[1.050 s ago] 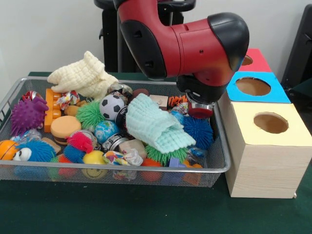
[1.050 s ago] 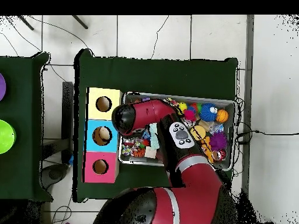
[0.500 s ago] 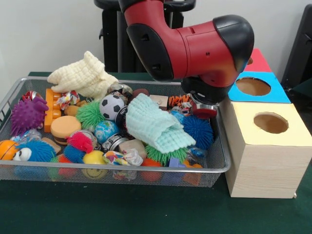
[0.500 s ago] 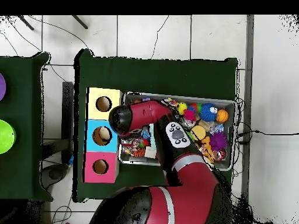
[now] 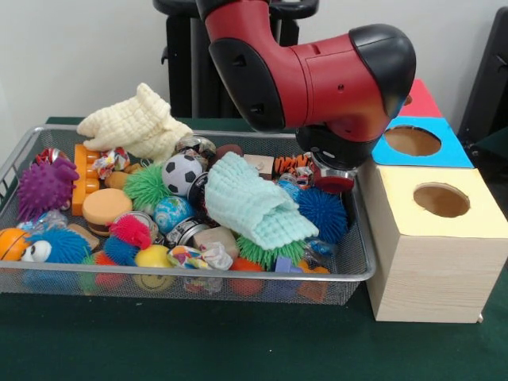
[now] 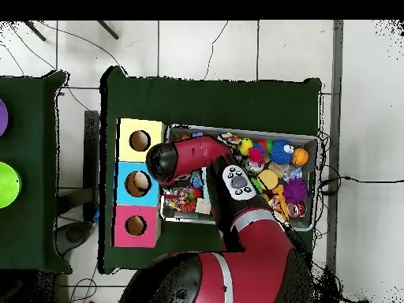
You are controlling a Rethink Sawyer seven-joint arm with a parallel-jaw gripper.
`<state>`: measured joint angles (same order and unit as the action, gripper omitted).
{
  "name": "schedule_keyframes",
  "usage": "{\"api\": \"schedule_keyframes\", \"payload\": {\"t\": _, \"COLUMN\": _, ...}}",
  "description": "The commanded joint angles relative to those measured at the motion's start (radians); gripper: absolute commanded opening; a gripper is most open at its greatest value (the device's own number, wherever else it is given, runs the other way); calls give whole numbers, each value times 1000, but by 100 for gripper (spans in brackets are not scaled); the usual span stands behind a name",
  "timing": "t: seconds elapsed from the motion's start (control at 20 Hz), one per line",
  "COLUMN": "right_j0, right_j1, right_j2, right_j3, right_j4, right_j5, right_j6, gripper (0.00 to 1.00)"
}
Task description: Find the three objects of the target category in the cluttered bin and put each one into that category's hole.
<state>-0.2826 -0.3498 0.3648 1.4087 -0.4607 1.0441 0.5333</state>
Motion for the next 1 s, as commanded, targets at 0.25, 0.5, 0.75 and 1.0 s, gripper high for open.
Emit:
{"api": "schedule_keyframes", "payload": {"t": 0.25, "right_j0": -31, "right_j1": -93, "right_j2": 29, "right_j3": 29, "right_j4": -22, "right_j5": 71, "right_j6": -32, "gripper": 0}}
{"api": "schedule_keyframes", "payload": {"t": 0.5, "right_j0": -11, "right_j1": -146, "right_j2": 11, "right_j3": -33, "right_j4": -63, "right_j5": 175, "right_j6": -101, "gripper": 0}}
{"api": "schedule_keyframes", "payload": {"t": 0.75, "right_j0": -5, "right_j1": -140, "right_j2": 14, "right_j3": -36, "right_j4": -88, "right_j5": 115, "right_j6": -72, "gripper": 0}}
{"api": "schedule_keyframes", "payload": {"t": 1.0, "right_j0": -3, "right_j1": -163, "right_j2": 15, "right_j3": -74, "right_j4": -144, "right_j5": 120, "right_j6": -125, "gripper": 0}}
